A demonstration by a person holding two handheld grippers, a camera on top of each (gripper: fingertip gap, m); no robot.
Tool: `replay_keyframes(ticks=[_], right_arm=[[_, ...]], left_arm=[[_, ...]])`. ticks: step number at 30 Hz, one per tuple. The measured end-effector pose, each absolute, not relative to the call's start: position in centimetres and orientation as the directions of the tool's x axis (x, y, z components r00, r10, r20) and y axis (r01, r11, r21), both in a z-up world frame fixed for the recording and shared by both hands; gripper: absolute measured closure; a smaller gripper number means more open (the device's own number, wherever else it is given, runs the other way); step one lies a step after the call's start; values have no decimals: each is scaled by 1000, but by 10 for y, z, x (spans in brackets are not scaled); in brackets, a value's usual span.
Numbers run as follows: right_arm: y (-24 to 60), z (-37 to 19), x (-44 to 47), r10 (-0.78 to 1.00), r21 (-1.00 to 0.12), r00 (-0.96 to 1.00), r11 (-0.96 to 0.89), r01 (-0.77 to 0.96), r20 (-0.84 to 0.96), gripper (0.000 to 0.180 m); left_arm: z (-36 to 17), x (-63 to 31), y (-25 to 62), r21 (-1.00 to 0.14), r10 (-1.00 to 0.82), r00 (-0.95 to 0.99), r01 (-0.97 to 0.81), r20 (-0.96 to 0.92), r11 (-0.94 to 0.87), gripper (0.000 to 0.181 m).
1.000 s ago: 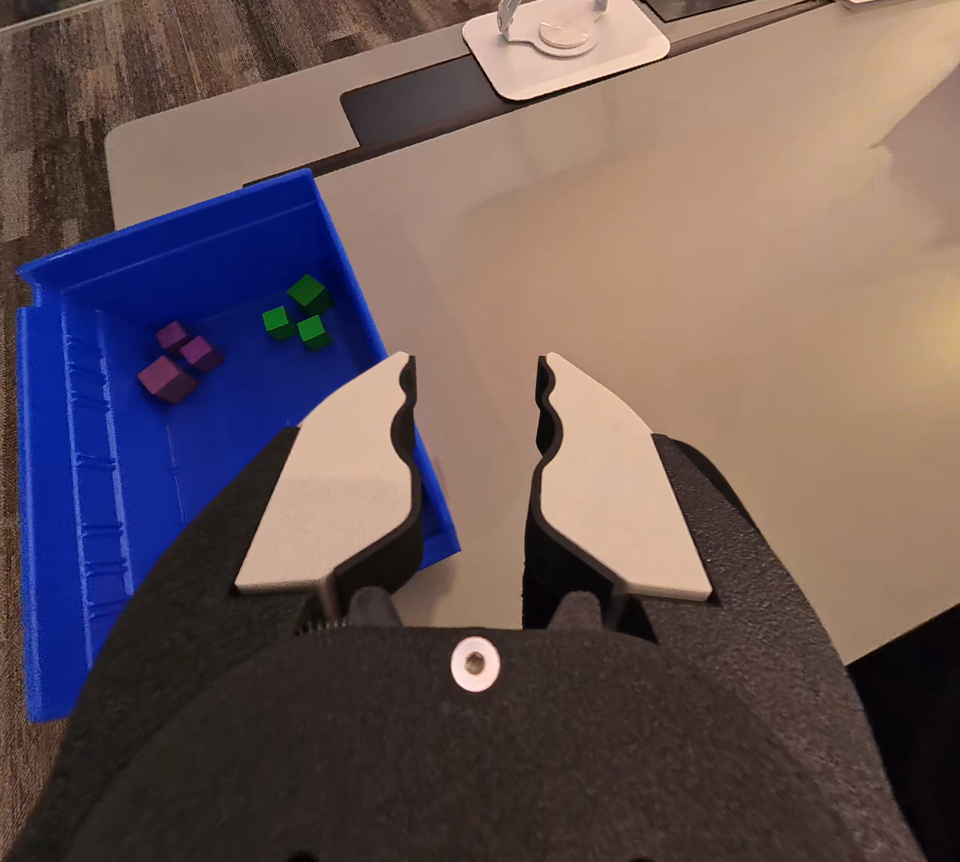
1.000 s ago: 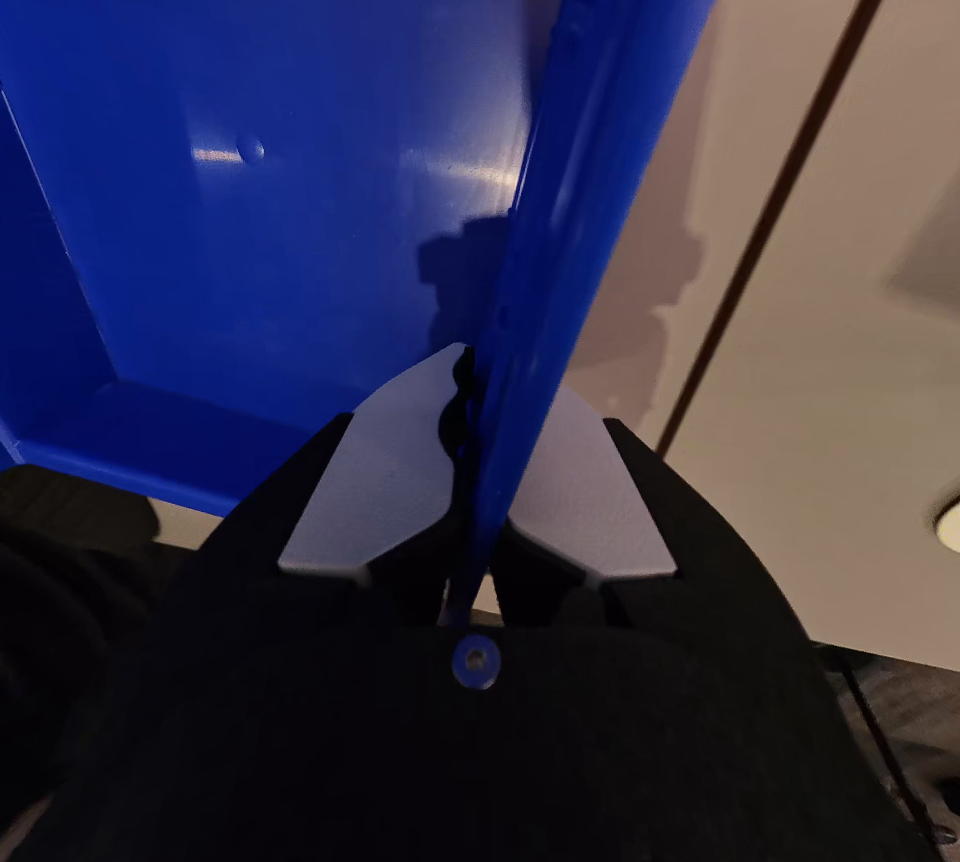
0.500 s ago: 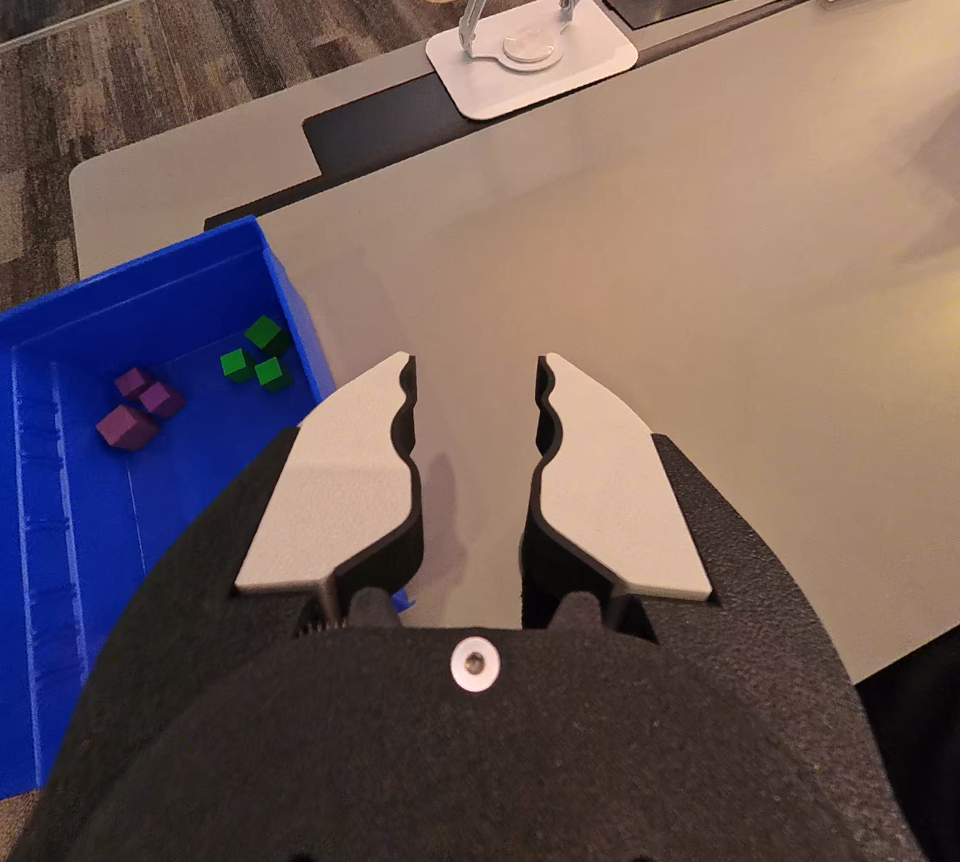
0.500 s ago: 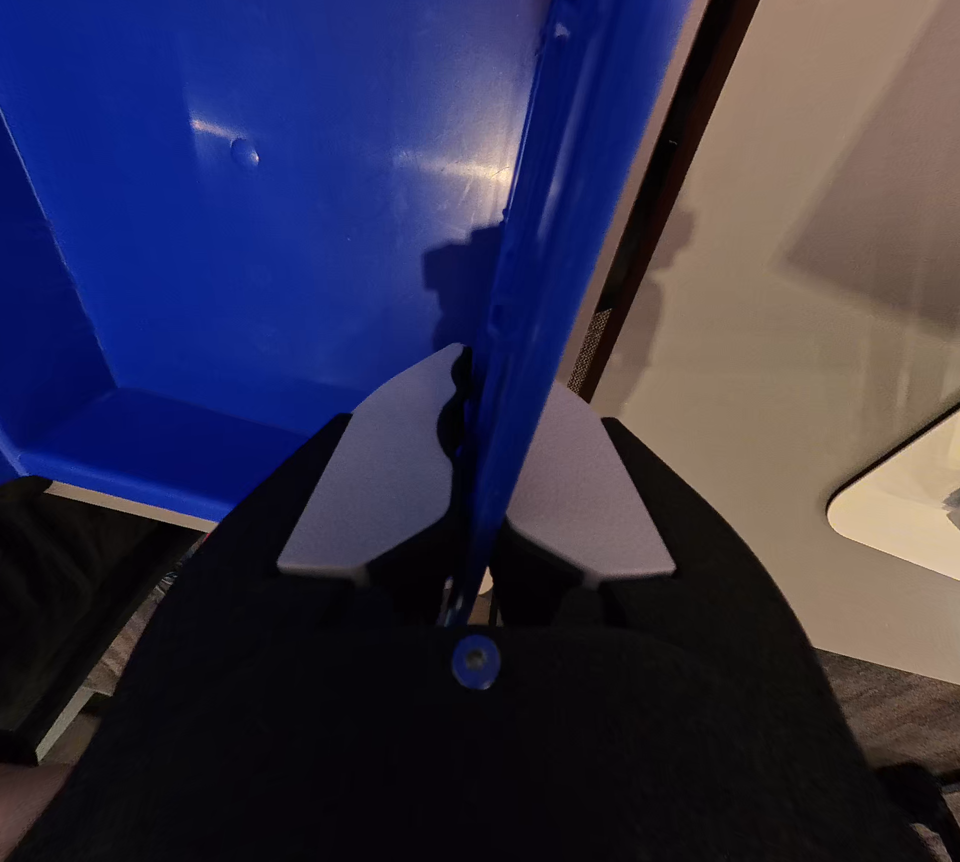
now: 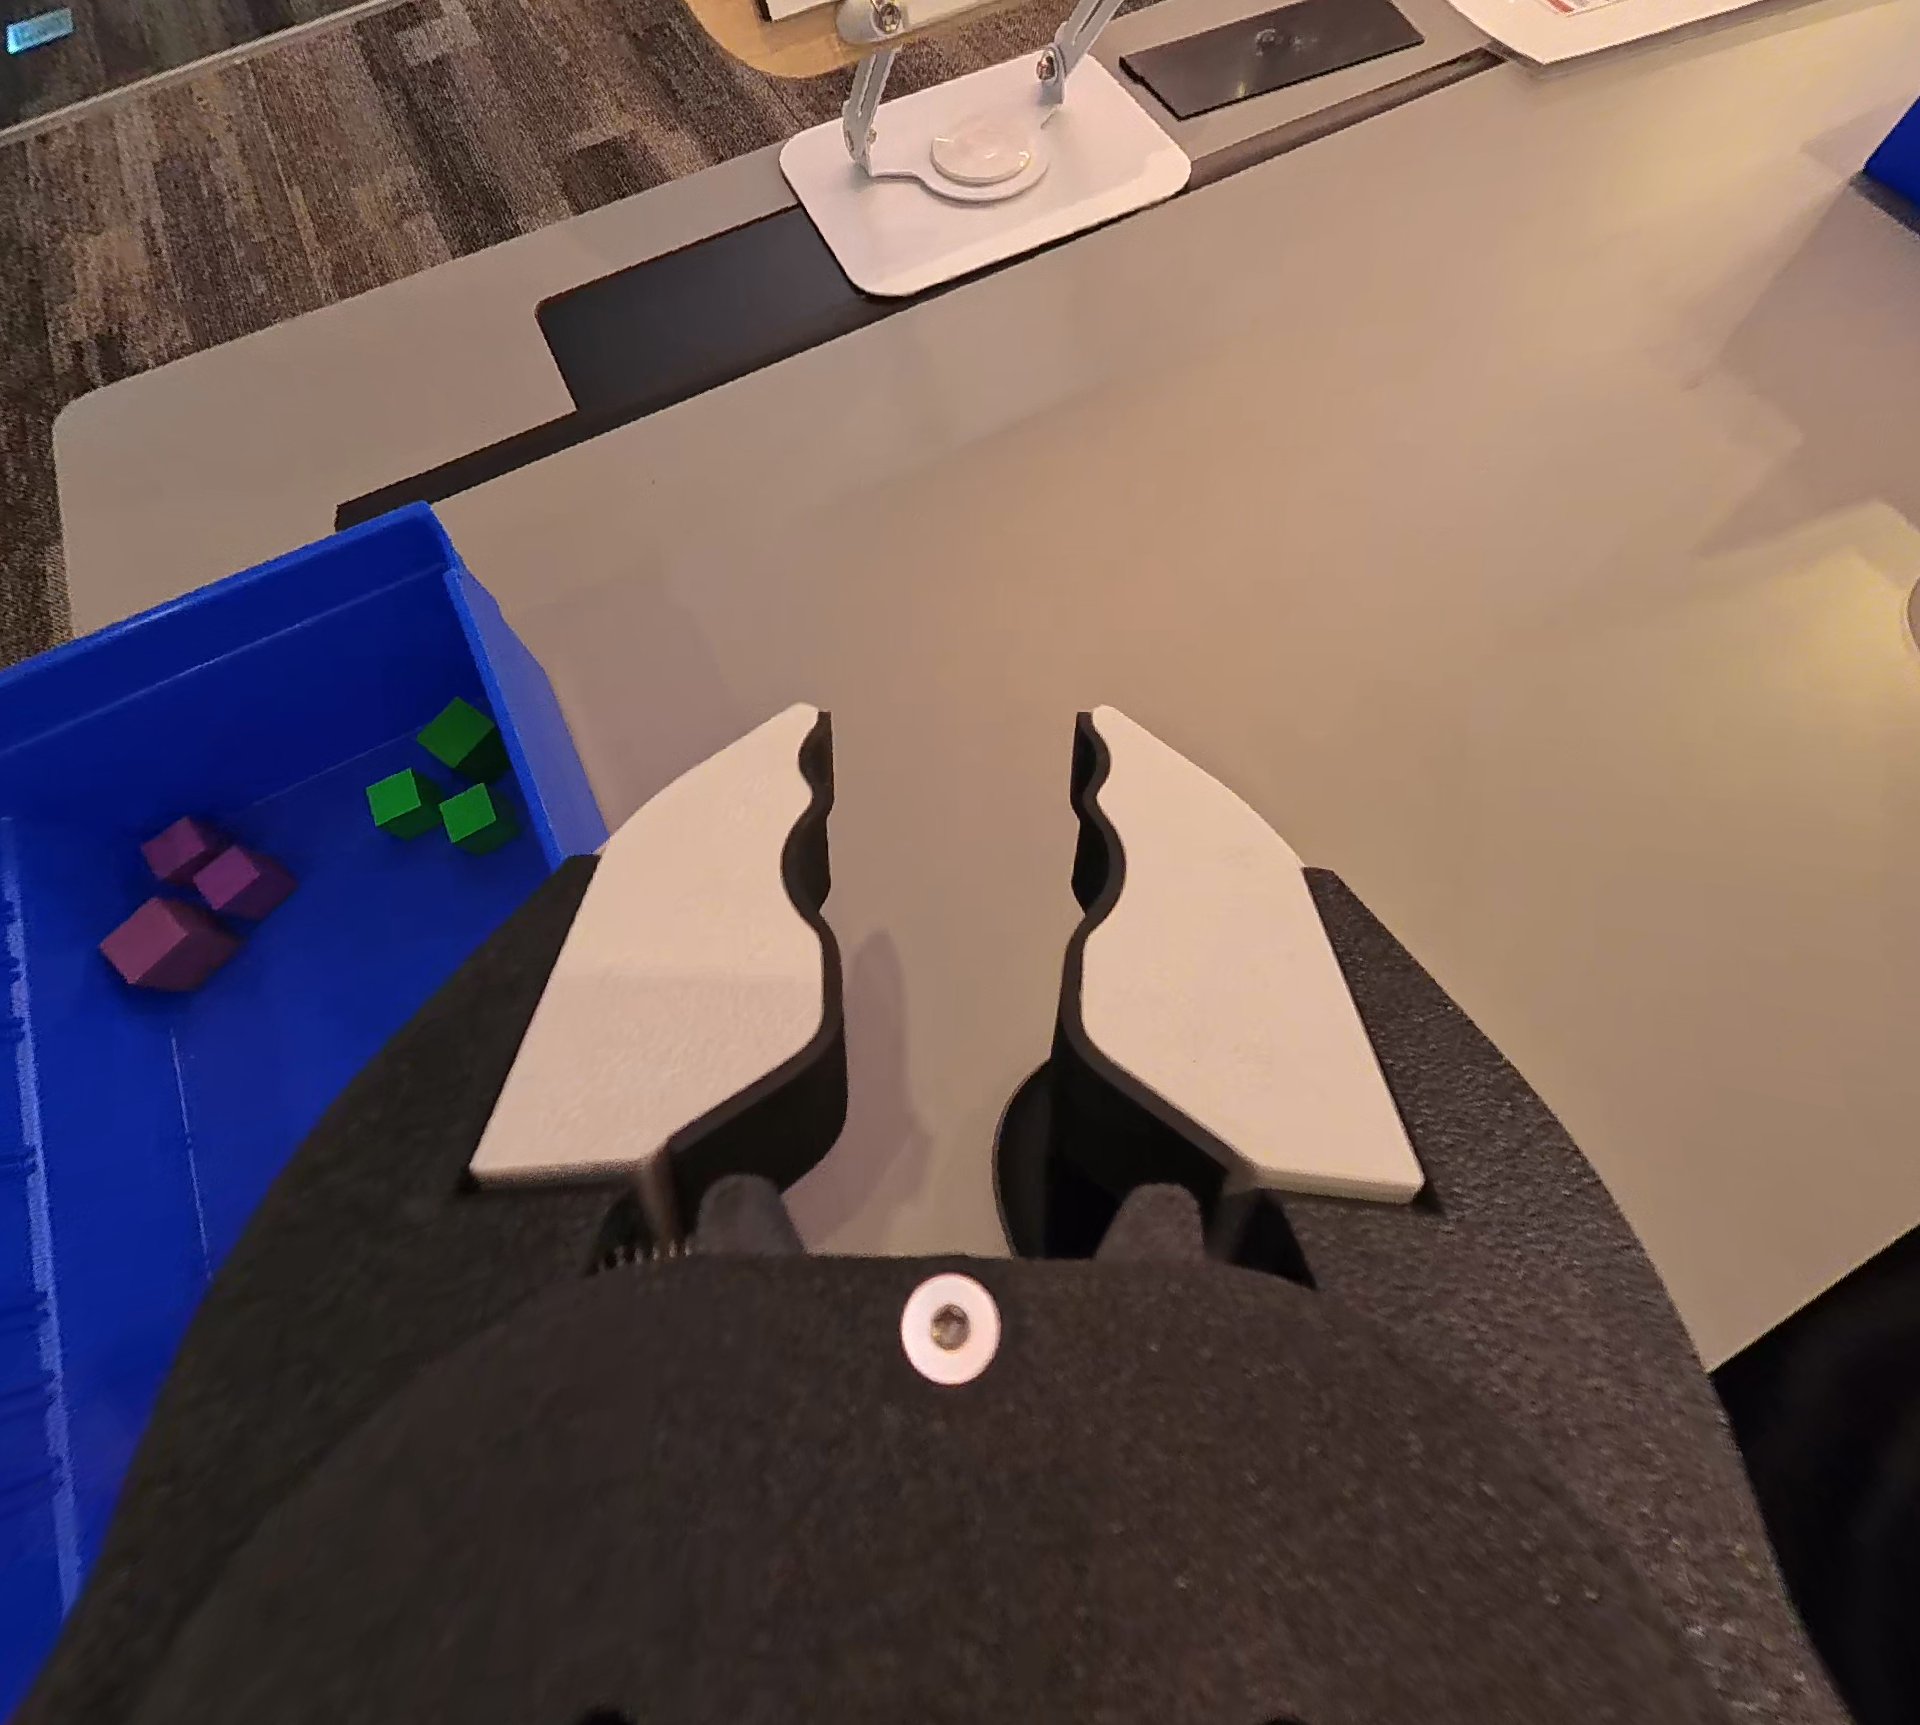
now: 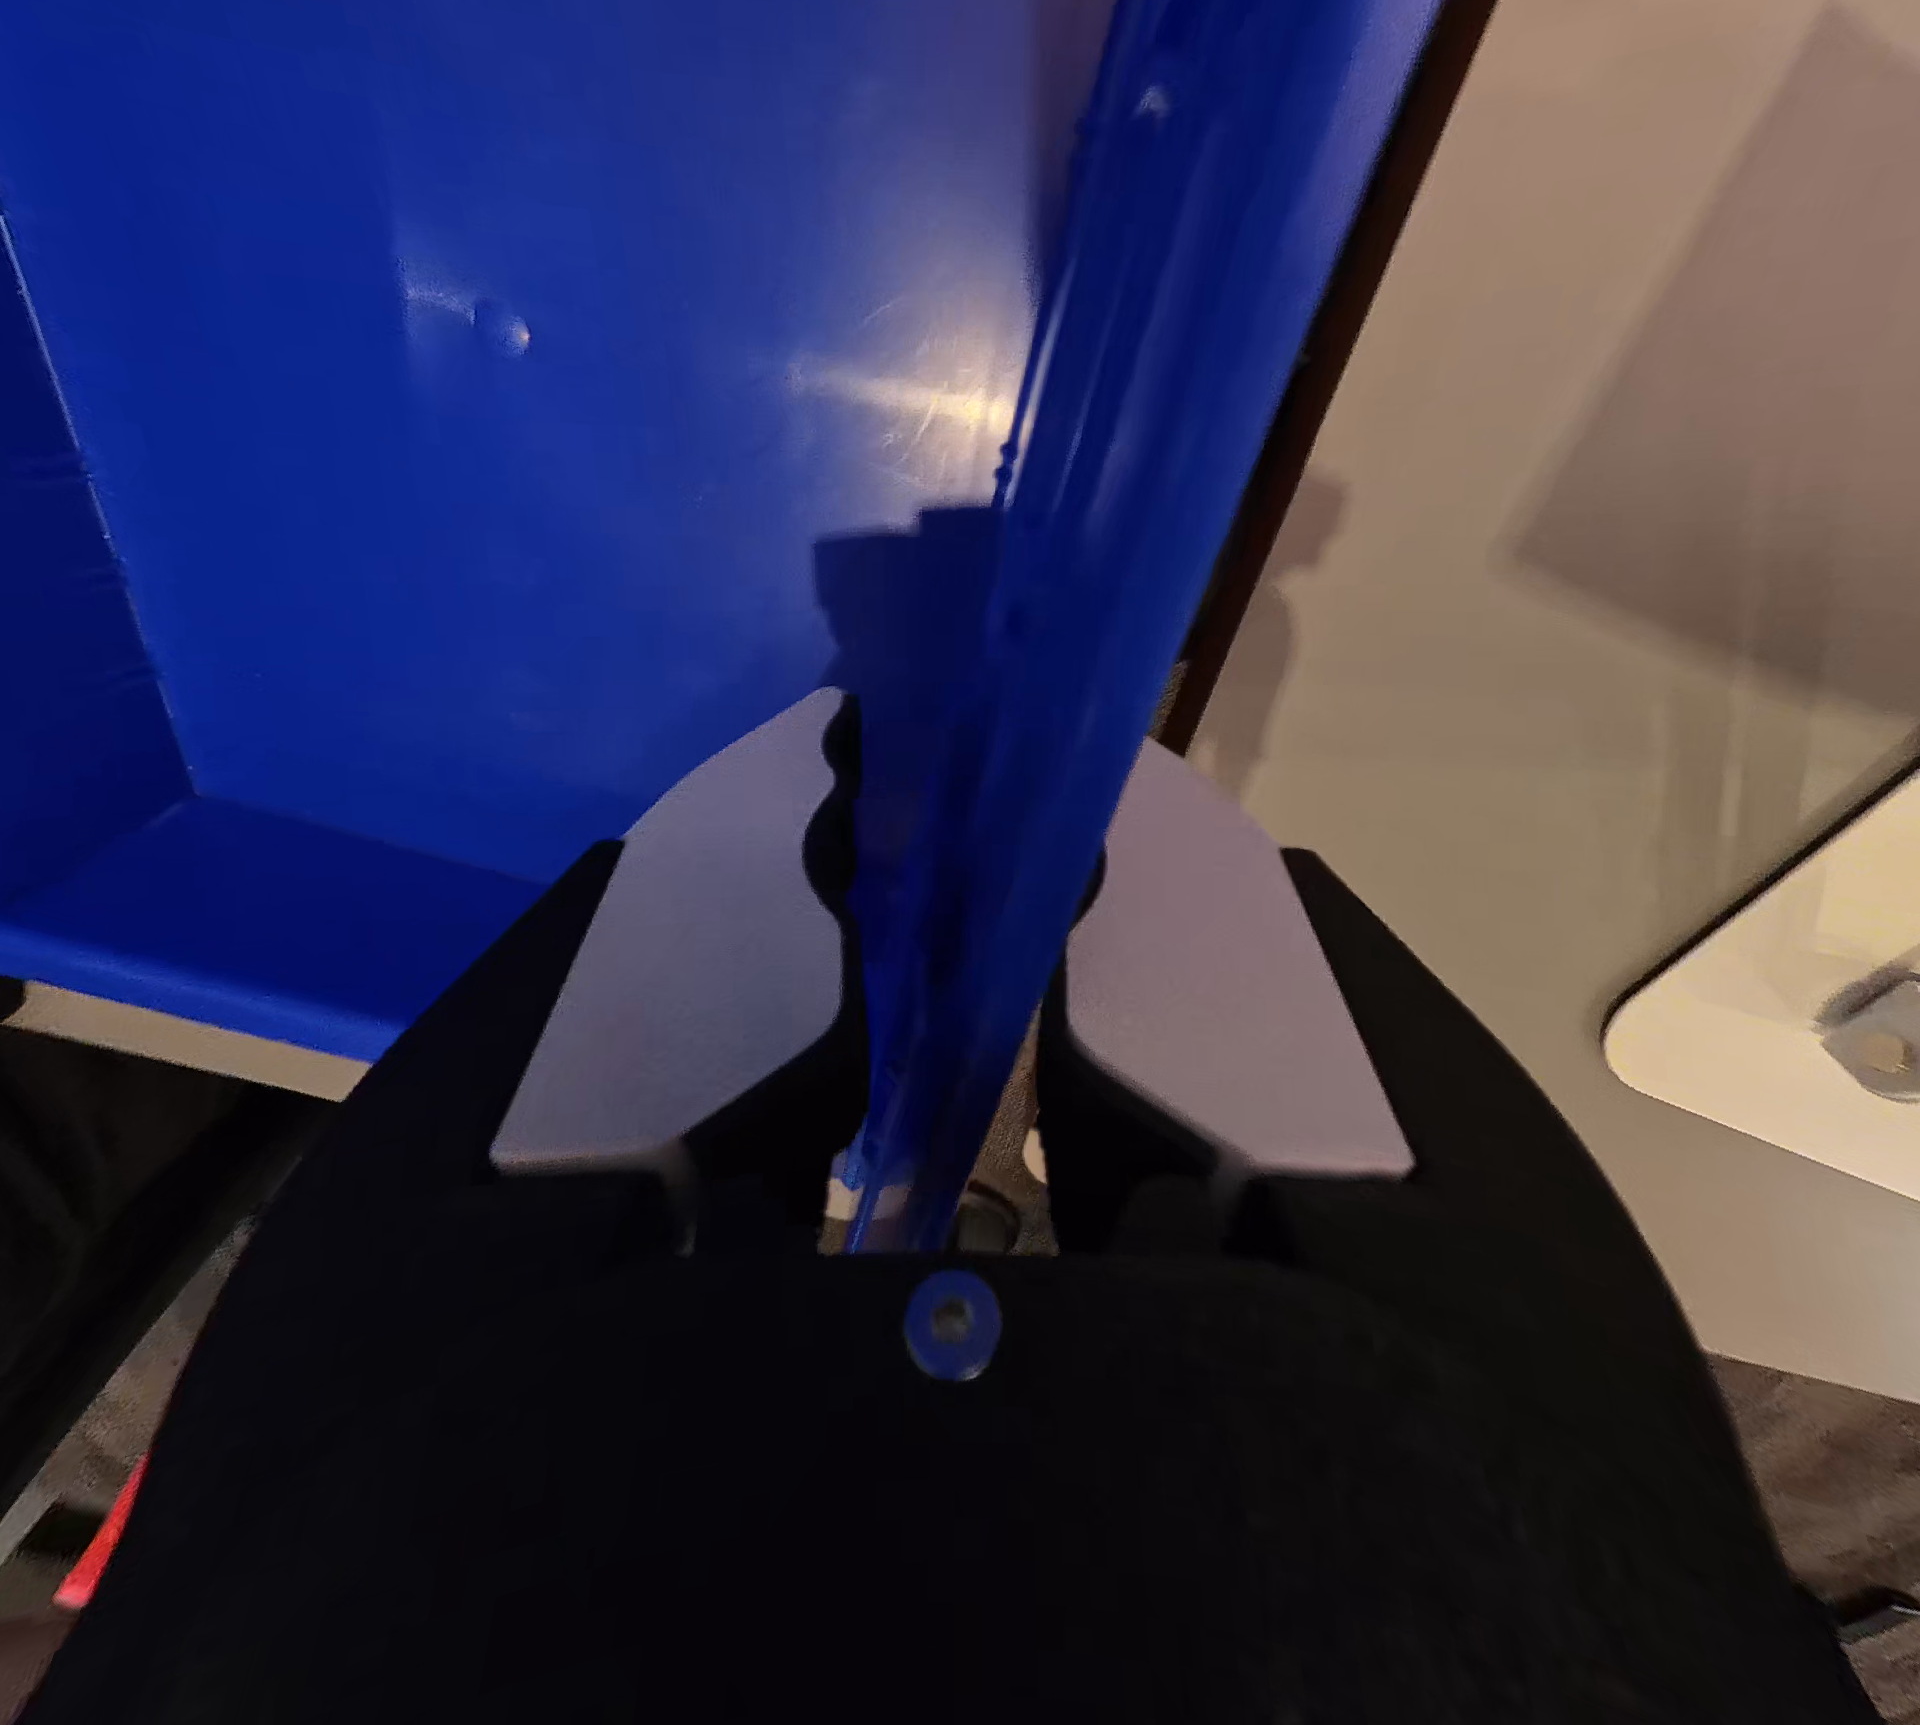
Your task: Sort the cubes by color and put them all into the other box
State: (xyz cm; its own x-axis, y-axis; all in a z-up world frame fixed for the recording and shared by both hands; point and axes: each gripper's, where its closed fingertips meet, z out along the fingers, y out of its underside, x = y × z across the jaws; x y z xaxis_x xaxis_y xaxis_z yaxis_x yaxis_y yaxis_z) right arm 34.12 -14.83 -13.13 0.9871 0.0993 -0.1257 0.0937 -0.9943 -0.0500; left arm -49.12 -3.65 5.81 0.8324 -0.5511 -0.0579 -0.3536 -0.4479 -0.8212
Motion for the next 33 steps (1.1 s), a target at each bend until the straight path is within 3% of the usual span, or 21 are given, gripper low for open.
replay_keyframes(ticks=[4, 8, 11, 15, 17, 20, 27, 33], right_arm=[[-131, -95, 345, 131, -184, 991, -975, 128, -5, 143], [-97, -5, 343, 143, -435, 956, -866, 246, 256, 142], [-68, 85, 298, 138, -679, 920, -636, 366, 367, 140], [-52, 187, 185, 227, -910, 900, -105, 402, 372, 132], [-49, 210, 118, 358, -928, 856, 116, 354, 372, 136], [-35, 206, 40, 540, -966, 802, 105, 238, 256, 142], [-20, 203, -76, 741, -984, 654, 178, 27, 152, 157], [0, 151, -102, 815, -995, 571, 95, 35, 98, 173]], left_arm=[[71, -484, -36, -847, -564, 824, -337, -54, -411, 135], [103, -465, -29, -889, -581, 811, -317, -73, -331, 127], [140, -446, -20, -934, -585, 806, -274, -92, -231, 120], [187, -417, -8, -978, -595, 795, -198, -119, -69, 122], [207, -399, -3, -986, -603, 783, -161, -150, 37, 129], [222, -367, -1, -983, -641, 746, -114, -179, 142, 143], [178, -329, 12, -989, -685, 713, -120, -149, 90, 143], [148, -336, 39, -998, -730, 684, -48, -10, -32, 145]])
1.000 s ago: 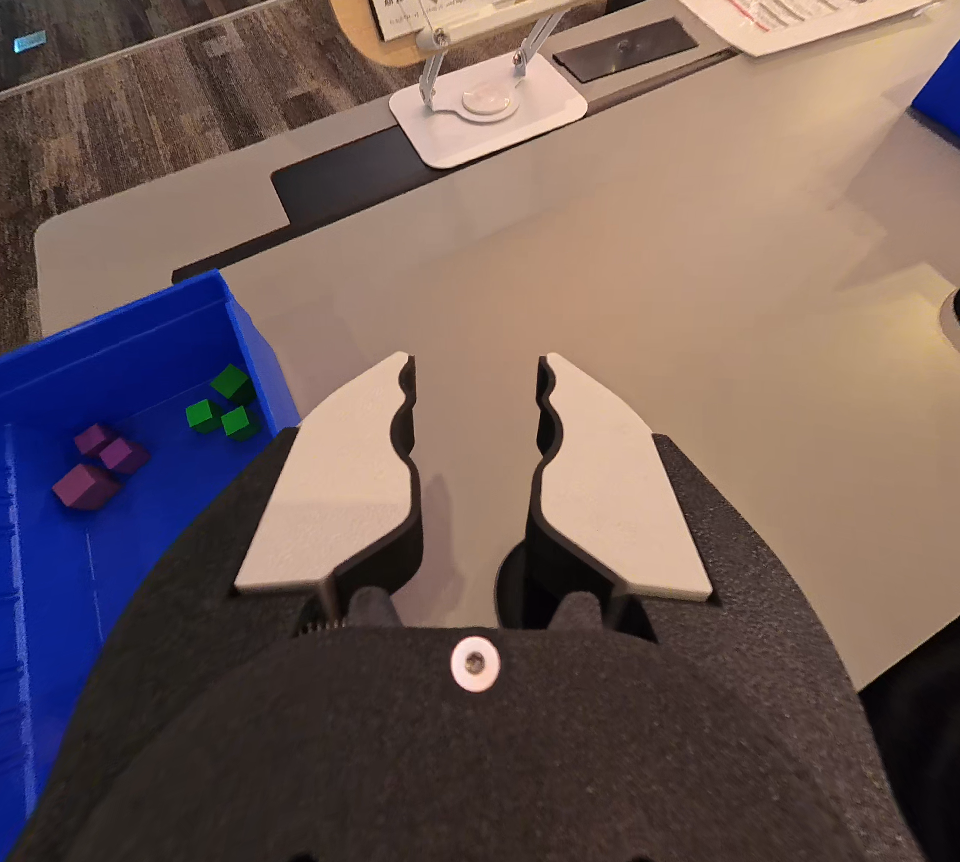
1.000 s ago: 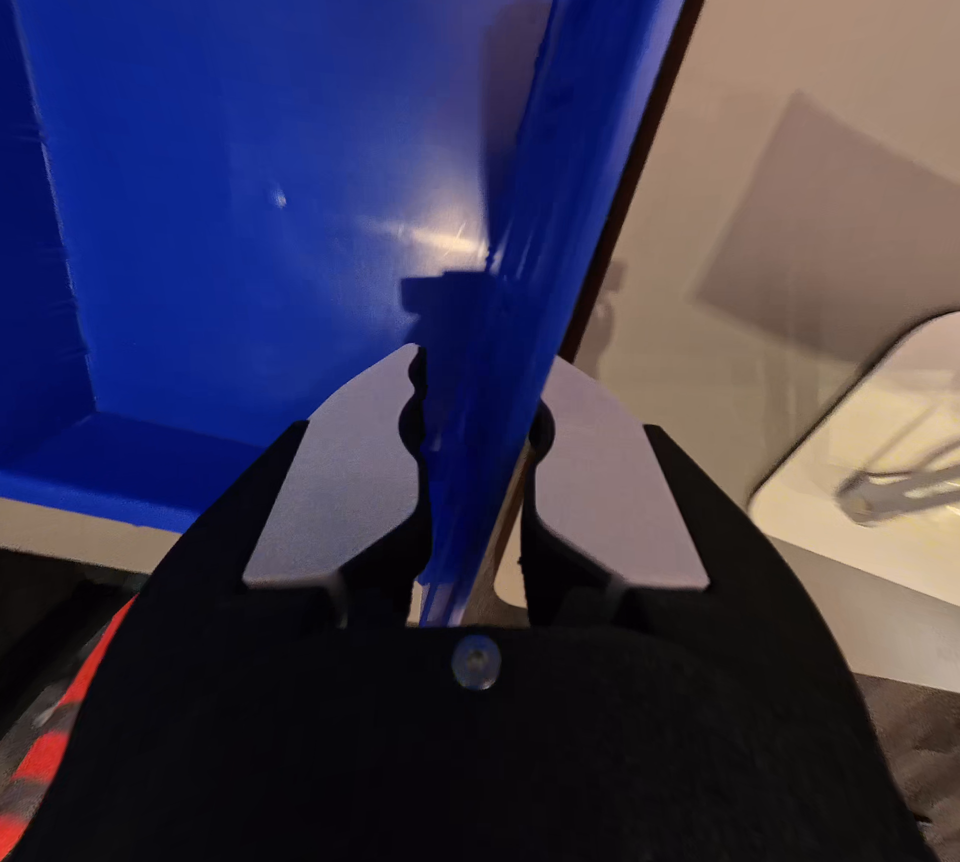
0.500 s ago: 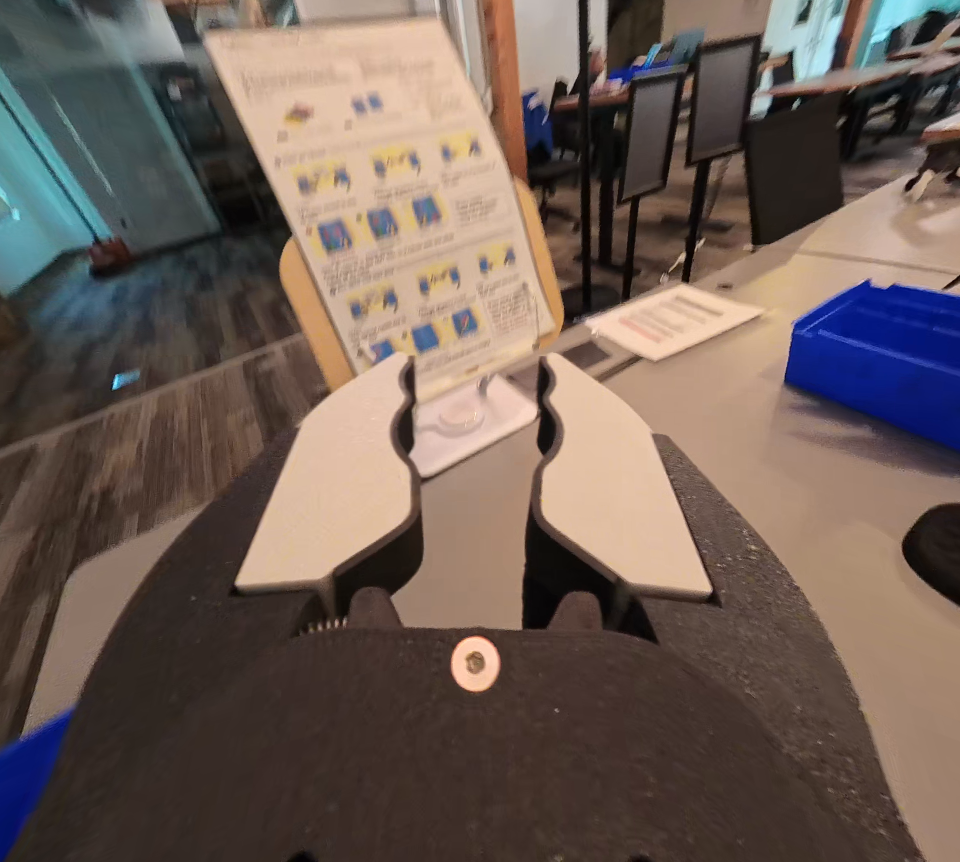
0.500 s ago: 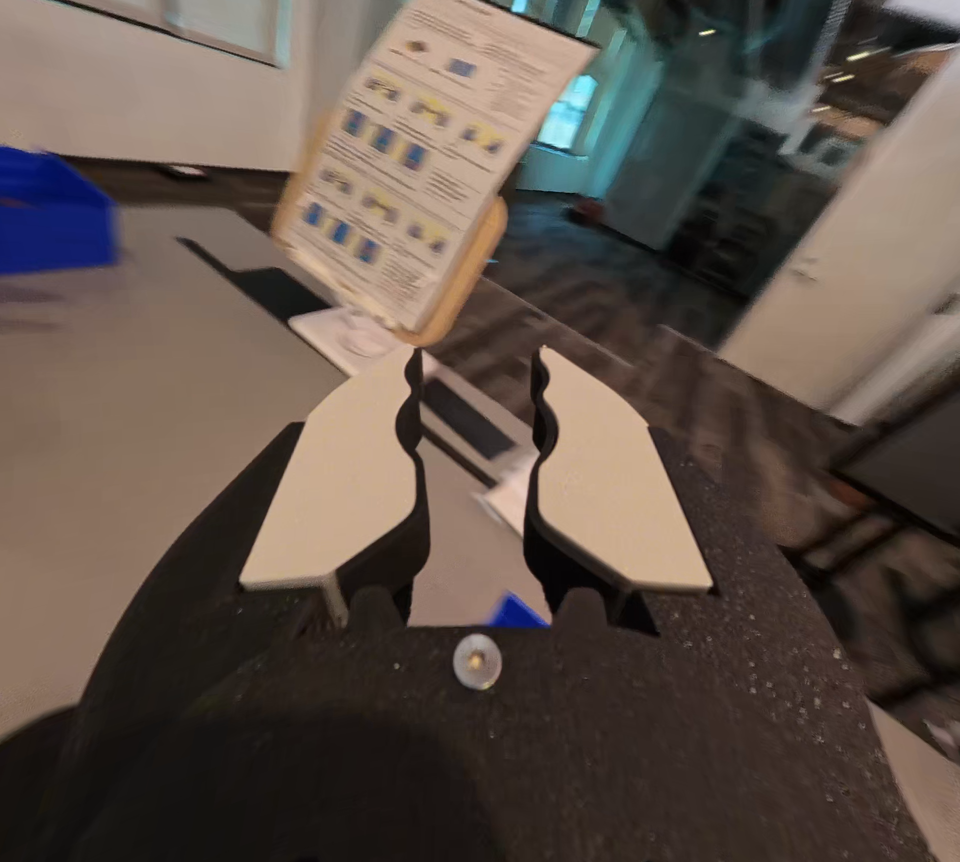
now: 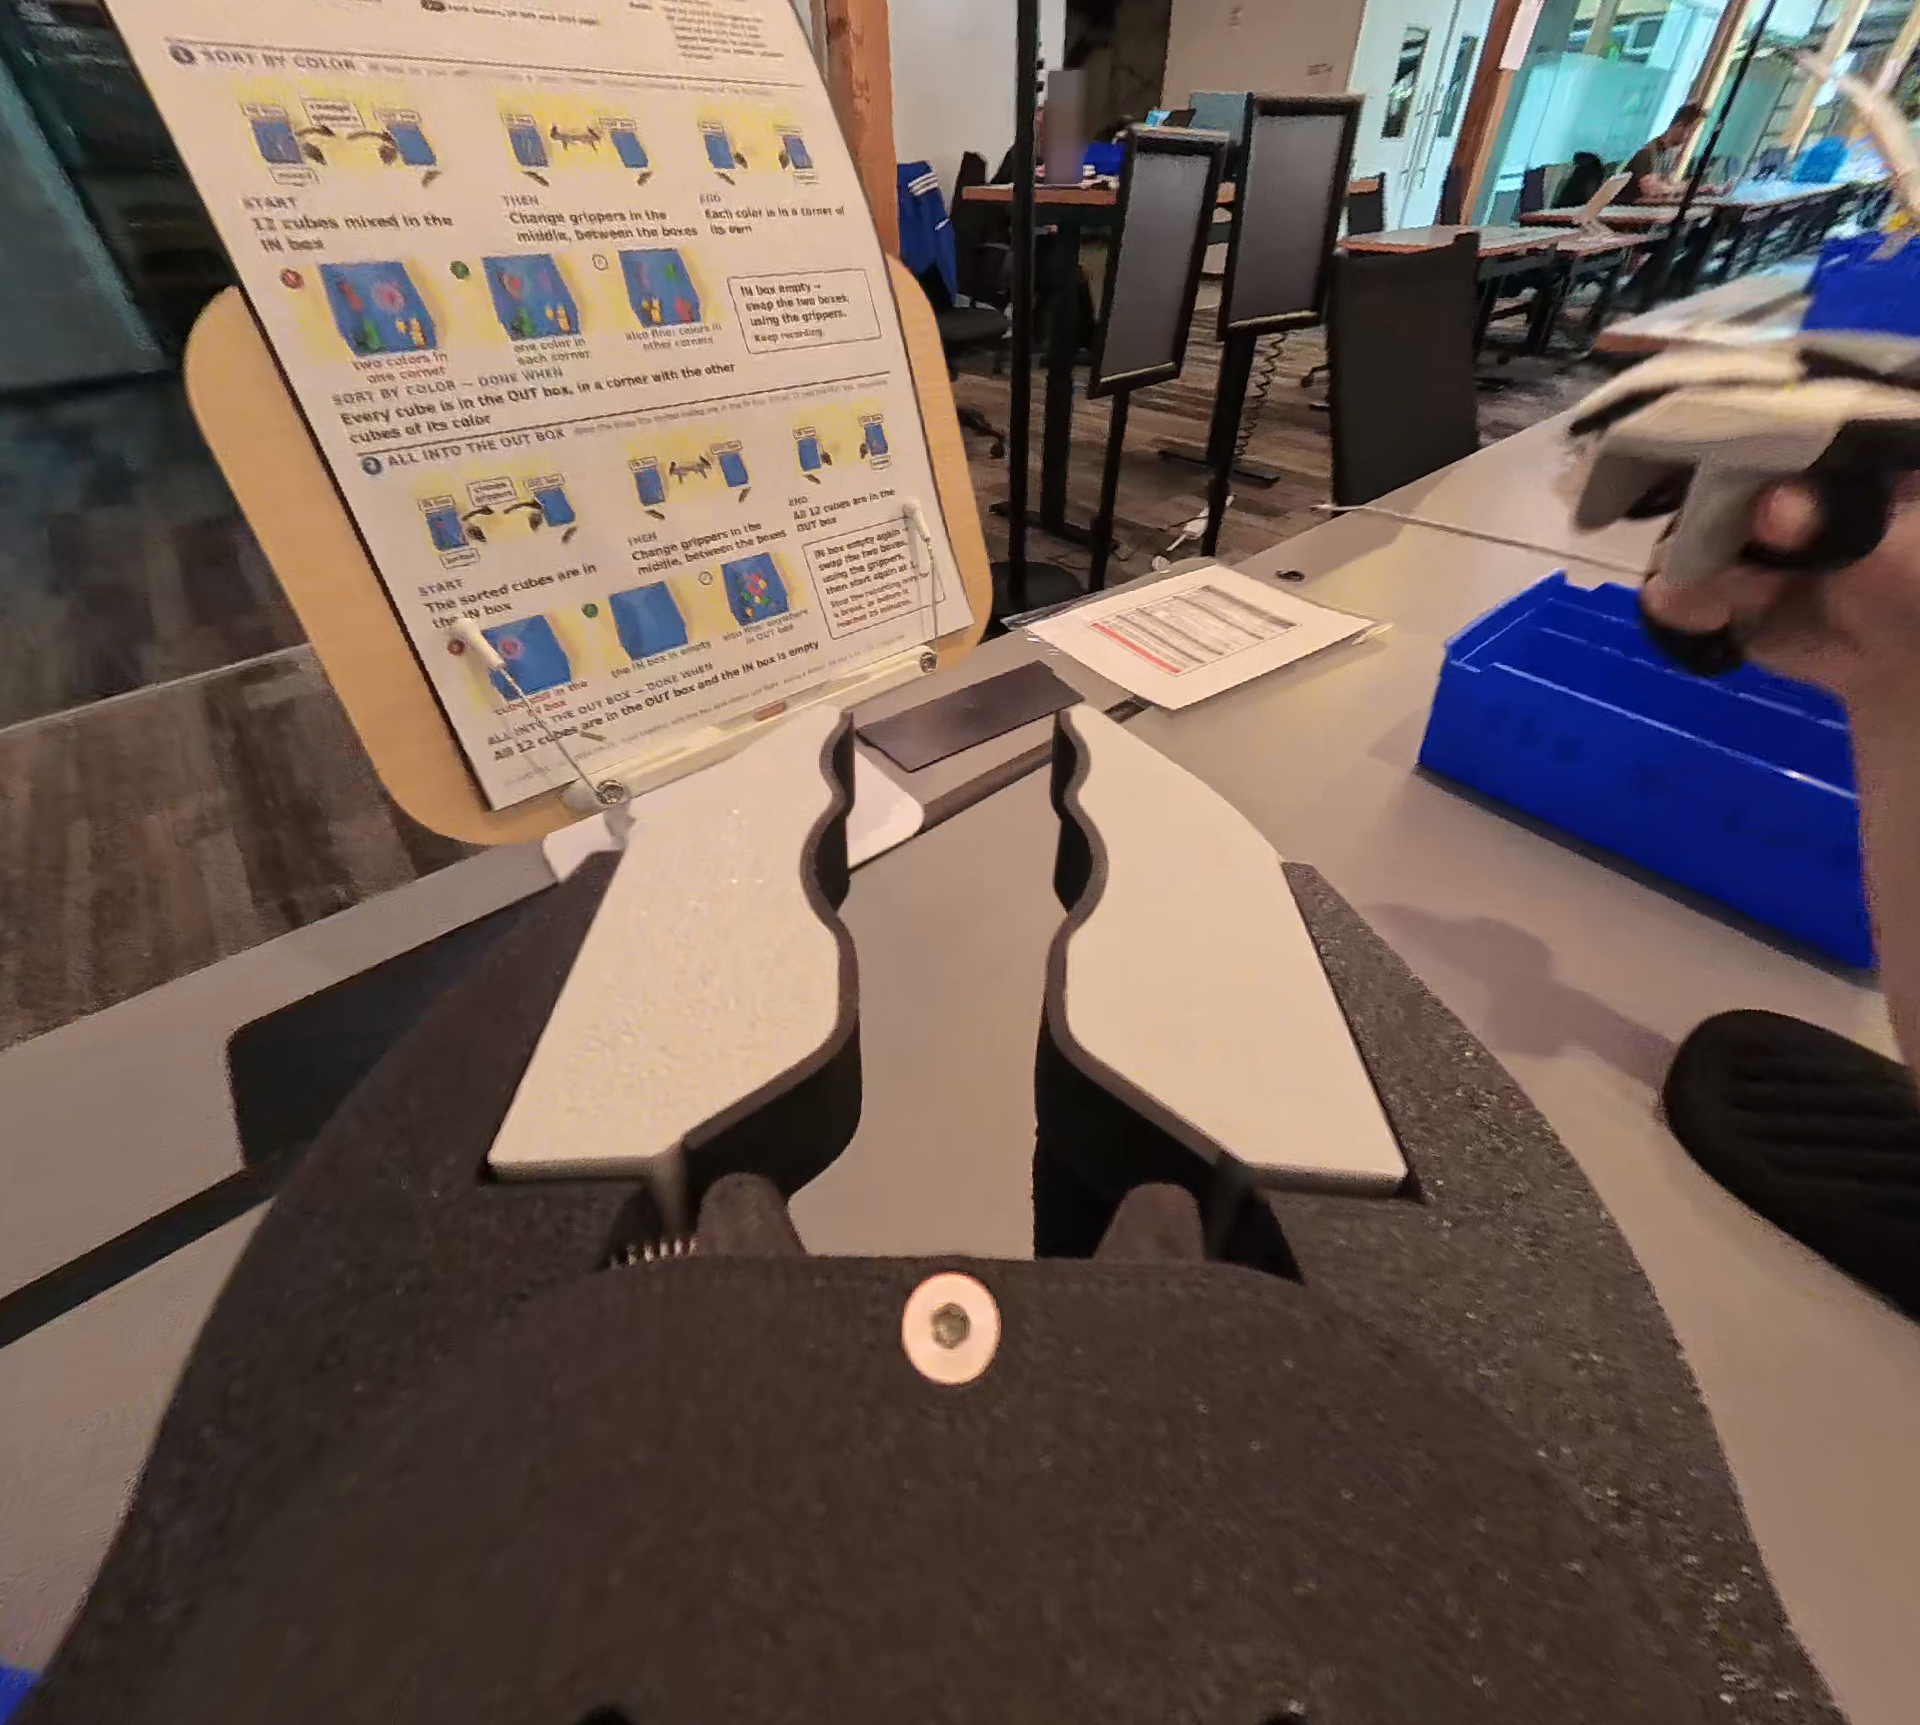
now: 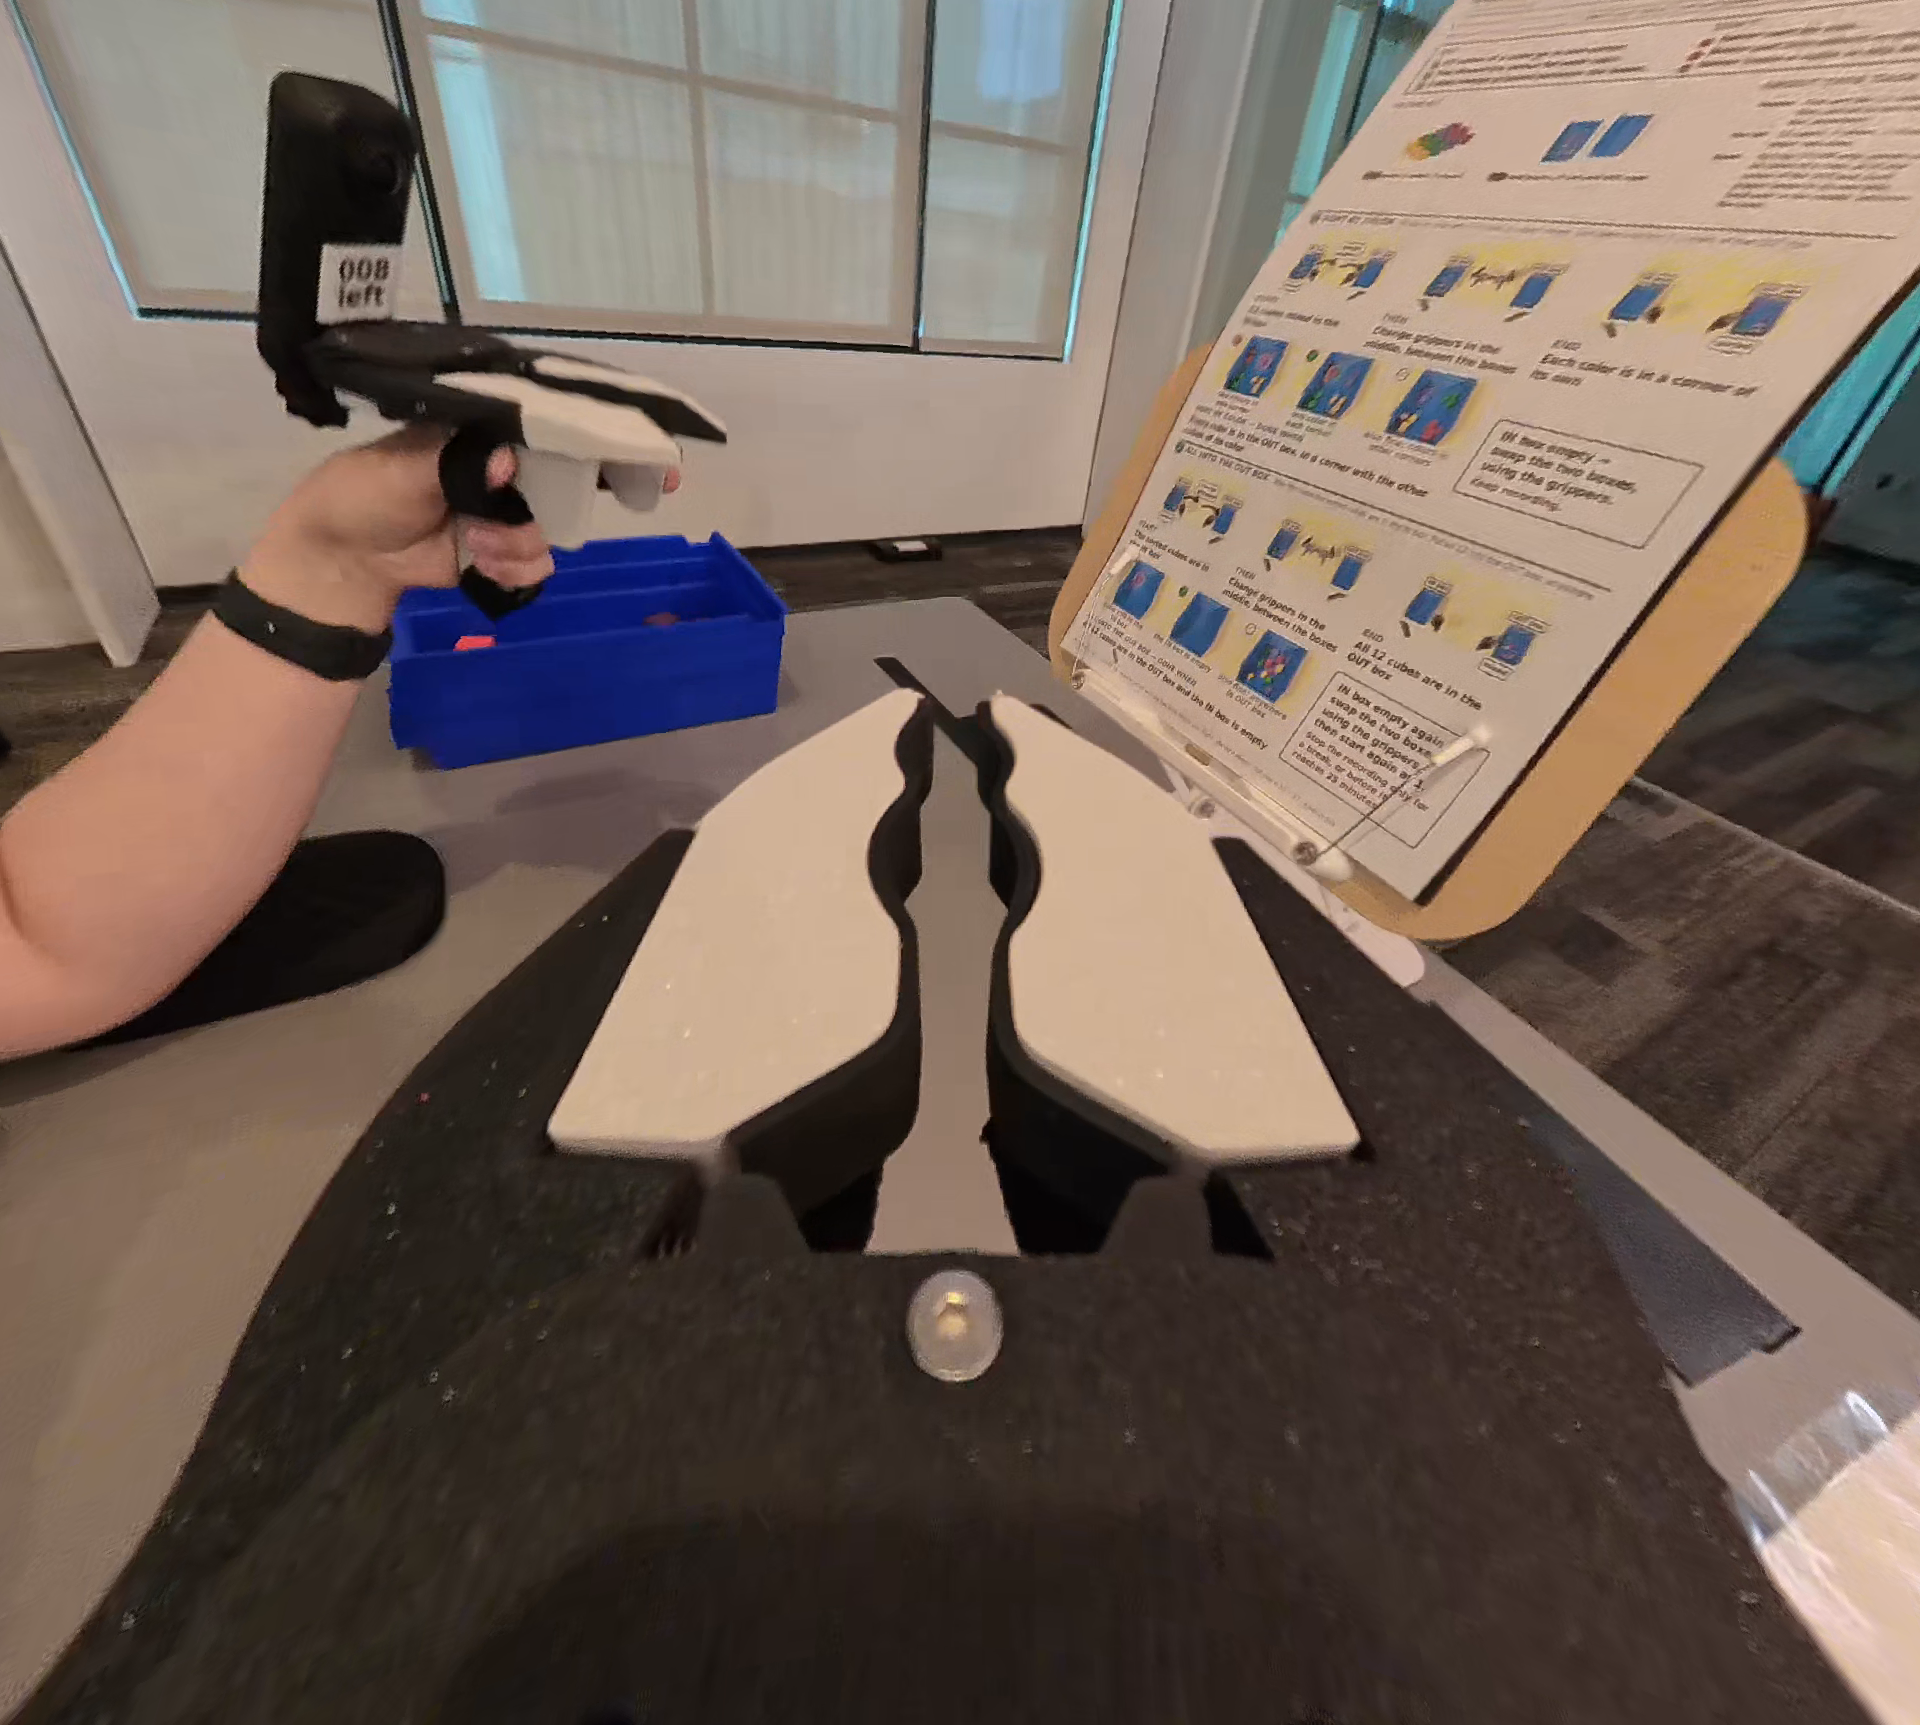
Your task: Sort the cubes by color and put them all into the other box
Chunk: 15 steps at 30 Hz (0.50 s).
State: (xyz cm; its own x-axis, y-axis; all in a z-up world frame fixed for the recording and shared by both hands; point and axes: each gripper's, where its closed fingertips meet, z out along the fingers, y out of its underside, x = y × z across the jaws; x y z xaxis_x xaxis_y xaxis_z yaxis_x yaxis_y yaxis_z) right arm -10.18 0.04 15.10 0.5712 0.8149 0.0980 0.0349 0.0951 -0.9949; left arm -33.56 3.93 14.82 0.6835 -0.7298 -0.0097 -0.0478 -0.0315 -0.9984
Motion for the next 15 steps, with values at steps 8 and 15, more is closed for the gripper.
replay_keyframes(ticks=[8, 15], right_arm=[[31, 110, -106, 848, -999, 530, -36, 22, -19, 180], [44, 103, -109, 794, -999, 608, -9, 50, 23, 180]], left_arm=[[136, -351, 54, -998, -725, 686, 8, 56, -70, 156], [132, -368, 56, -996, -726, 683, 32, 84, -86, 158]])
